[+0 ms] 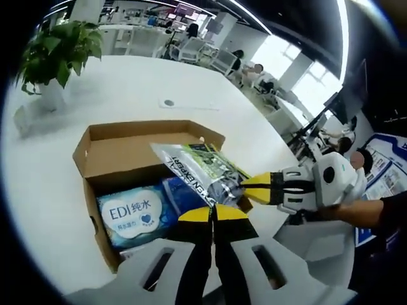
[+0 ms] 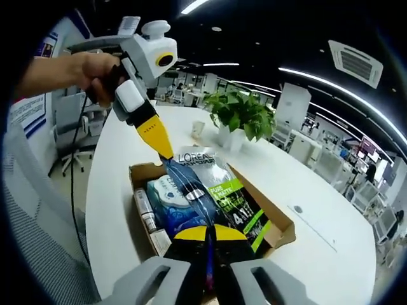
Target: Operate the shoe box by opening the lid, removing the specified soft item, and placing it in the target area until the item is outside and the box remains undamaged.
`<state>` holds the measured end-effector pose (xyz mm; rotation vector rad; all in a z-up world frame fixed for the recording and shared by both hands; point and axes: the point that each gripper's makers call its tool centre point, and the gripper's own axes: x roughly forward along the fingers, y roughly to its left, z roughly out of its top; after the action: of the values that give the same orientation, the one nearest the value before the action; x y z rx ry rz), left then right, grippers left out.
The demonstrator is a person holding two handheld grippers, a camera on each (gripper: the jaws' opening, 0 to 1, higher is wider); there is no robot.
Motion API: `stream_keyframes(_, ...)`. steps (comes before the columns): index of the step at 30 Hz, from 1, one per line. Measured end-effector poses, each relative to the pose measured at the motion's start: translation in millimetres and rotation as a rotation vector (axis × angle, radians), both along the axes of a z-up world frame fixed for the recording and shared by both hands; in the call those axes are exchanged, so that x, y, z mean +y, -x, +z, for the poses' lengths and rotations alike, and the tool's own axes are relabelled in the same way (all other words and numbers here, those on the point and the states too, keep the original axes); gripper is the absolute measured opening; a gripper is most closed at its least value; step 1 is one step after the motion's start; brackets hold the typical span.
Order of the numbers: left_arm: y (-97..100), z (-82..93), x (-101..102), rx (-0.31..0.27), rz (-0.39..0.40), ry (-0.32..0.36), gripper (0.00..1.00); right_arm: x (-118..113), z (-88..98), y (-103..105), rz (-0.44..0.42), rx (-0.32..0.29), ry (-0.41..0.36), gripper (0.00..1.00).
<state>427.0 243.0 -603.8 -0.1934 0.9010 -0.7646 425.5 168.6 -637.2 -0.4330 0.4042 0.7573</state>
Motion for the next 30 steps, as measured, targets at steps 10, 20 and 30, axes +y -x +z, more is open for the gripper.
stream_keyframes(10,-3.4,4.3,-22.4,-0.019,-0.022,0.017,0.0,-22.6,5.4,-0.1,-0.03,-0.019,0.012,0.0)
stream_keyframes(20,-3.1,-3.2,-50.5,-0.018,-0.056,0.013,0.0,-51.3,-2.5,3.9,-0.075,-0.003,0.023,0.0)
stream_keyframes(30,-3.4,-11.0,-87.1,-0.018,-0.1,0.023,0.0,-87.2,-9.8,10.0,-0.129,0.01,0.038,0.0)
